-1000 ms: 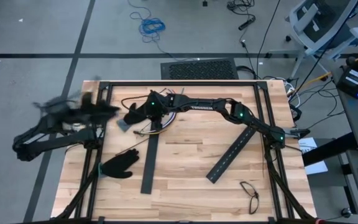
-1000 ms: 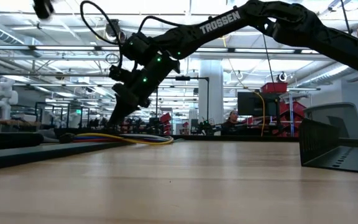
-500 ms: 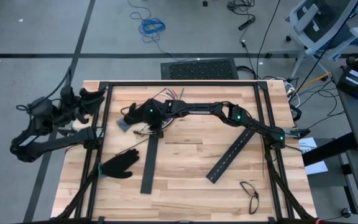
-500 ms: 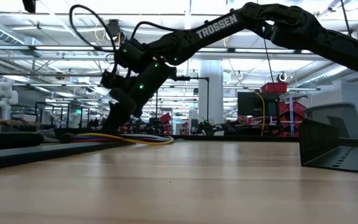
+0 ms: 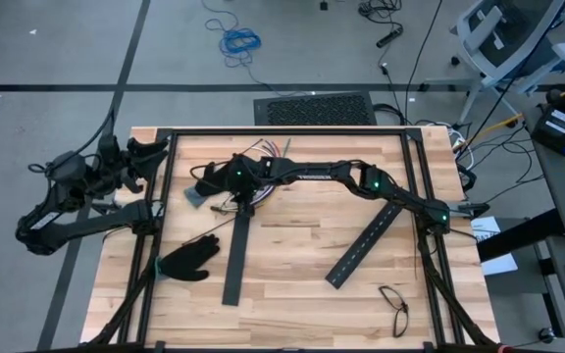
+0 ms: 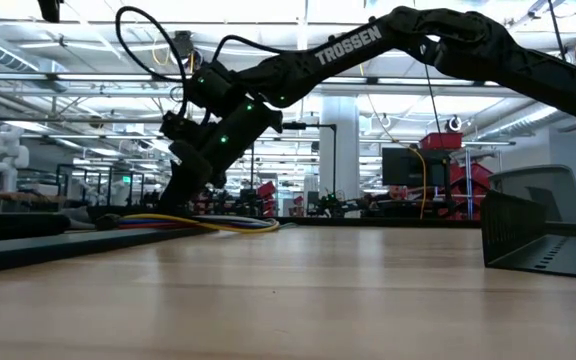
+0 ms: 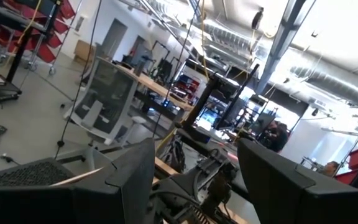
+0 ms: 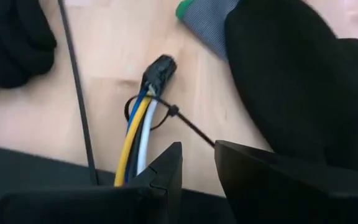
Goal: Ziptie cables
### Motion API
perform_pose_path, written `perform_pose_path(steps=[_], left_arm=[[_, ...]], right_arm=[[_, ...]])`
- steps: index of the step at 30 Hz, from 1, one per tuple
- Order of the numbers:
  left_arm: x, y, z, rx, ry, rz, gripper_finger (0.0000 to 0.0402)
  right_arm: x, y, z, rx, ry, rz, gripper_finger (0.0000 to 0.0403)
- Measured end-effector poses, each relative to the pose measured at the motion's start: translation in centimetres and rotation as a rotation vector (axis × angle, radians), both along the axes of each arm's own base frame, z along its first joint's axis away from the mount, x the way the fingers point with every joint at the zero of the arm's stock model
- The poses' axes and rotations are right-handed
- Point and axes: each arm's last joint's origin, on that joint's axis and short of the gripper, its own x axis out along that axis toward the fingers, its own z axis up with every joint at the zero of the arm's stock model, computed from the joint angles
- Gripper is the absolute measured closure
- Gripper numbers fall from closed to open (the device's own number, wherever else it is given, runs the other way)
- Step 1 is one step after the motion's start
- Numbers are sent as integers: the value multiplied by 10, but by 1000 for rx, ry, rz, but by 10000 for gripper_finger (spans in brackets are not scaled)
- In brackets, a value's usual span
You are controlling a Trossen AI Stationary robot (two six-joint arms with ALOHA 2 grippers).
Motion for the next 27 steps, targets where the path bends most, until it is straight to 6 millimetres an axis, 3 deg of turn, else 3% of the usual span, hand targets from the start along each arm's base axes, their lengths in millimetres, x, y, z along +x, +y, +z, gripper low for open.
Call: perform_pose_path(steps=[7, 19, 27], left_arm=[[0, 0, 0, -1, 0, 1, 175], [0, 1, 0, -4, -5, 20, 175], [0, 1, 0, -6, -5, 29, 175]], right_arm=[[4, 0, -9, -39, -28, 21, 312], [8, -2, -5, -99, -82, 23, 312], [7, 0, -18, -92, -43, 58, 312]])
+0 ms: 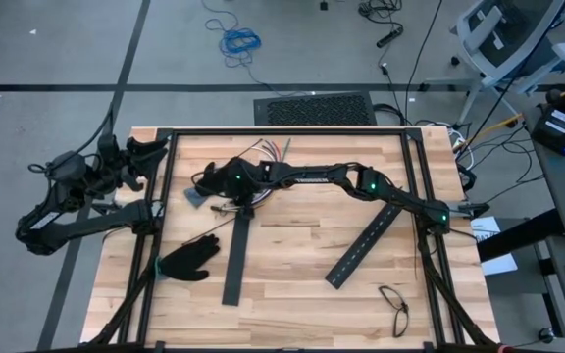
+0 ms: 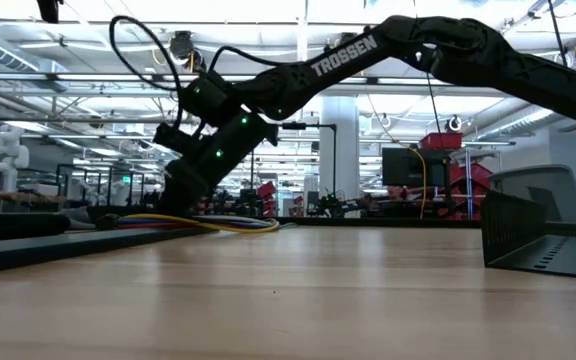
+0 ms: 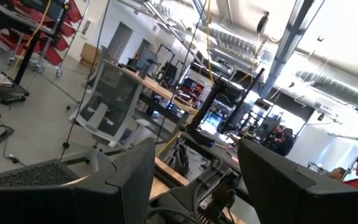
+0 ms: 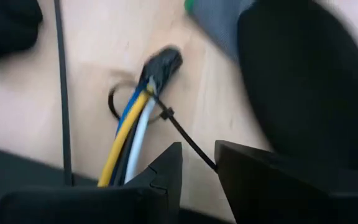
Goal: Ziptie cables
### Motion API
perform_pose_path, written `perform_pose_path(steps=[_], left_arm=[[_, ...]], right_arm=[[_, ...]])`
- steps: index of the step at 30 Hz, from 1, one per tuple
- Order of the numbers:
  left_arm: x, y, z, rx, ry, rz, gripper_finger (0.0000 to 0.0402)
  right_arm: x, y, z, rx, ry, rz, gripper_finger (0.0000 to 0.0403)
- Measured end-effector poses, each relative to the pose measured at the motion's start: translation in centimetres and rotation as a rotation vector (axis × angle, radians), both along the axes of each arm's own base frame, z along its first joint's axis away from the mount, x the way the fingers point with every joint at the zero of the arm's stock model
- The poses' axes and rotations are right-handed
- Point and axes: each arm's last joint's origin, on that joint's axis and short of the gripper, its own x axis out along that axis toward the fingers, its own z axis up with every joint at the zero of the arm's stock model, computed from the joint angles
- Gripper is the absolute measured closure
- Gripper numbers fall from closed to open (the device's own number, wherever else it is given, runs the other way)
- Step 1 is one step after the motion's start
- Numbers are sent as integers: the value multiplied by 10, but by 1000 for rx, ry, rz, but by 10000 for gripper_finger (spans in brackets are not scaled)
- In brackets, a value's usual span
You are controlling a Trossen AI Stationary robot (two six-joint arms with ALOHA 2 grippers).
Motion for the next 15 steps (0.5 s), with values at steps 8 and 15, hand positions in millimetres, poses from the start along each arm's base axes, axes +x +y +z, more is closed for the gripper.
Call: perform_pose_path(steps=[8, 15], left_arm=[[0, 0, 0, -1, 0, 9, 175], [0, 0, 0, -1, 1, 10, 175]], right_arm=[[-2, 0, -2, -2, 33, 2, 314], [-1, 5, -19, 17, 68, 14, 394]])
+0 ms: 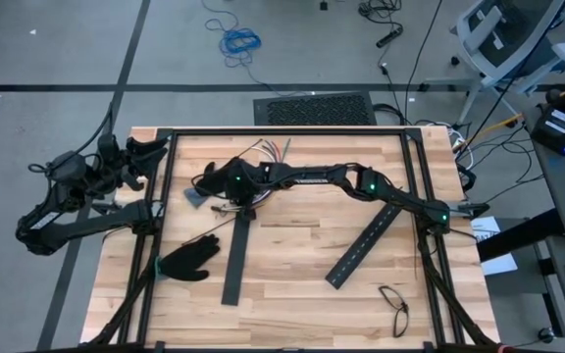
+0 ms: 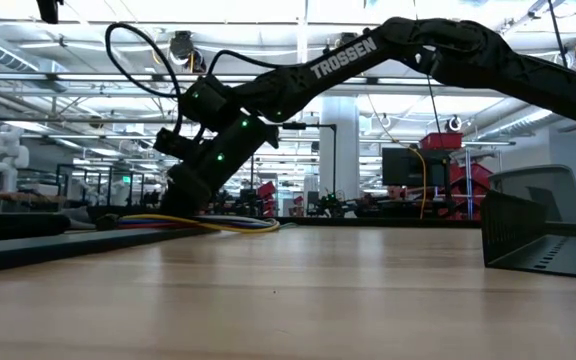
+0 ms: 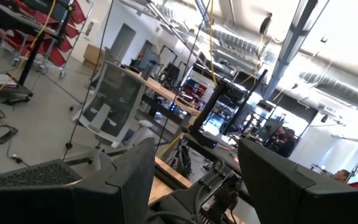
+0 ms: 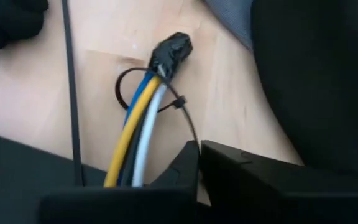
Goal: Ziptie cables
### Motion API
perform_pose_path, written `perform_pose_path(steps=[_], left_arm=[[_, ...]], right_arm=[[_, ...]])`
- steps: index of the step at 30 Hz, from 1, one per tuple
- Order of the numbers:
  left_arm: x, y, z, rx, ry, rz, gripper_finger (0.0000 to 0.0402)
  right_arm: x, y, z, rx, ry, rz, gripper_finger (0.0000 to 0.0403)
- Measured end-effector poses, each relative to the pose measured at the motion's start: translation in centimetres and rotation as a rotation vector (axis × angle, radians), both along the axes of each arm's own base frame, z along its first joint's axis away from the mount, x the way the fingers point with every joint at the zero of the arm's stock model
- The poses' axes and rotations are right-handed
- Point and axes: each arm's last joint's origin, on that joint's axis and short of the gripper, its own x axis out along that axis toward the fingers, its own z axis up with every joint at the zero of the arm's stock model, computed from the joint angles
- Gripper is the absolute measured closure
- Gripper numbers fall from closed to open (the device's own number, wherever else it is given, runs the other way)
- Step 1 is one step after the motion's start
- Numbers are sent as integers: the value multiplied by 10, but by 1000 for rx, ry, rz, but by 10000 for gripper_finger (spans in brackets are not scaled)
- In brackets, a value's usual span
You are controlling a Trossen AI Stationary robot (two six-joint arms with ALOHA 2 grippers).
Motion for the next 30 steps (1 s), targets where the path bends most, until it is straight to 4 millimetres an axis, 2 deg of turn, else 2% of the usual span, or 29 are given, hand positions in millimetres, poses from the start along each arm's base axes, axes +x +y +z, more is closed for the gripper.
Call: perform_pose_path(steps=[4, 10, 14, 20, 25, 27, 30], left_arm=[[0, 0, 0, 7, 3, 1, 175], [0, -1, 0, 27, 13, -18, 175], [1, -1, 0, 34, 16, -38, 175], [1, -1, -1, 54, 41, -38, 175], [1, -1, -7, 73, 115, -21, 175], [1, 0, -11, 54, 156, 8, 175], [1, 1, -17, 31, 212, 34, 175]], right_arm=[[0, 1, -1, 46, 15, -58, 401], [-6, -9, 20, 125, 10, -172, 402], [-11, -19, 49, 146, -24, -227, 402], [-22, -18, 93, 149, -51, -225, 403], [-38, -16, 136, 51, -72, -197, 403], [-42, -16, 147, 37, -78, -190, 403], [-44, -10, 148, 37, -55, -182, 403]])
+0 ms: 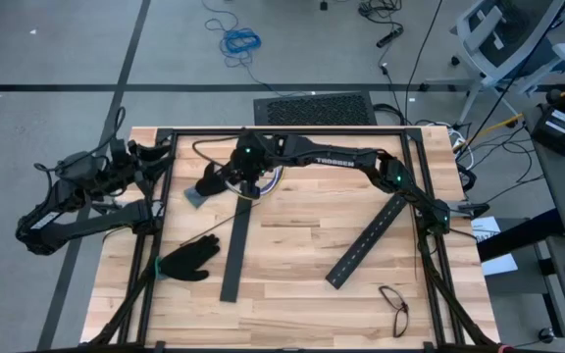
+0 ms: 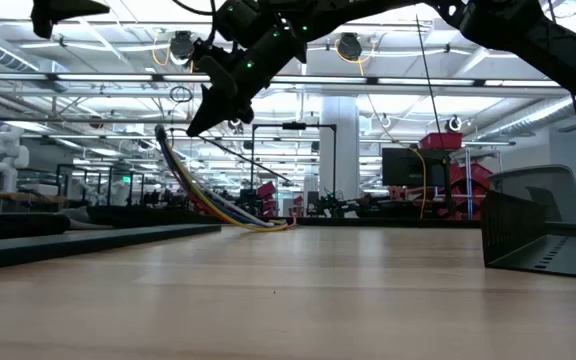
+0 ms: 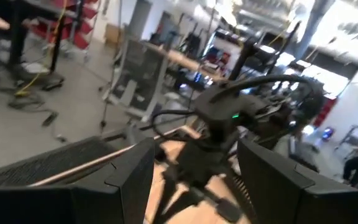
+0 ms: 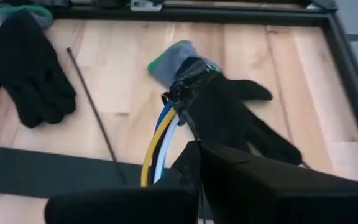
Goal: Ziptie cables
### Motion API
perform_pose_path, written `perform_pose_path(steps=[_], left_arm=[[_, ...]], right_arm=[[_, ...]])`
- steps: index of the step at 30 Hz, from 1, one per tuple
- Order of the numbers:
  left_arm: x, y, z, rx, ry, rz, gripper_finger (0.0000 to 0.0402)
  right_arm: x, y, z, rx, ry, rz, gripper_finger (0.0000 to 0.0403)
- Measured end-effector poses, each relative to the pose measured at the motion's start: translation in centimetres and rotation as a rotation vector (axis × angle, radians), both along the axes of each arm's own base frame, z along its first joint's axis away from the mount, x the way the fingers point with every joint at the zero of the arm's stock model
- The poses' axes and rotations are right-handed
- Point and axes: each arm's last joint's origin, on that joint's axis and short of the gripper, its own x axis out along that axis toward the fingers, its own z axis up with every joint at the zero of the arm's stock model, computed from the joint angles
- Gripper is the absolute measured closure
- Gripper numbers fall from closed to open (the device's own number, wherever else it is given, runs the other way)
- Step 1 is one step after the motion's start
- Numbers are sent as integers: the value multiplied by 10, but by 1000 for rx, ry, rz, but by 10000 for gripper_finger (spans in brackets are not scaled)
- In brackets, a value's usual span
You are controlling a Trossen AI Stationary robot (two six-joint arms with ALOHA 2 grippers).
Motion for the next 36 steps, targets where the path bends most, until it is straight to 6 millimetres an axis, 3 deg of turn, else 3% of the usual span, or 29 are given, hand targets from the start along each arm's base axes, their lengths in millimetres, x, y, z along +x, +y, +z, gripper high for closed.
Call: perform_pose_path(steps=[4, 10, 14, 22, 27, 31, 36], left_arm=[[0, 0, 1, 1, -9, 3, 175], [0, 0, 3, -15, -45, 5, 175], [7, 2, -11, -107, 23, -1, 176], [48, 10, -93, -451, 109, -149, 201], [61, 7, -139, -621, 113, -202, 225], [67, 1, -156, -704, 73, -254, 230], [70, -5, -157, -693, 33, -264, 242]], right_arm=[[1, 12, -19, 18, 76, 22, 403], [-5, 39, -80, 65, 240, 63, 403], [-11, 53, -105, 119, 298, 72, 403], [-4, 66, -99, 121, 213, 115, 403], [-7, 74, -92, 115, 226, 185, 403], [-9, 80, -89, 86, 237, 235, 403], [-9, 80, -89, 77, 234, 241, 403]])
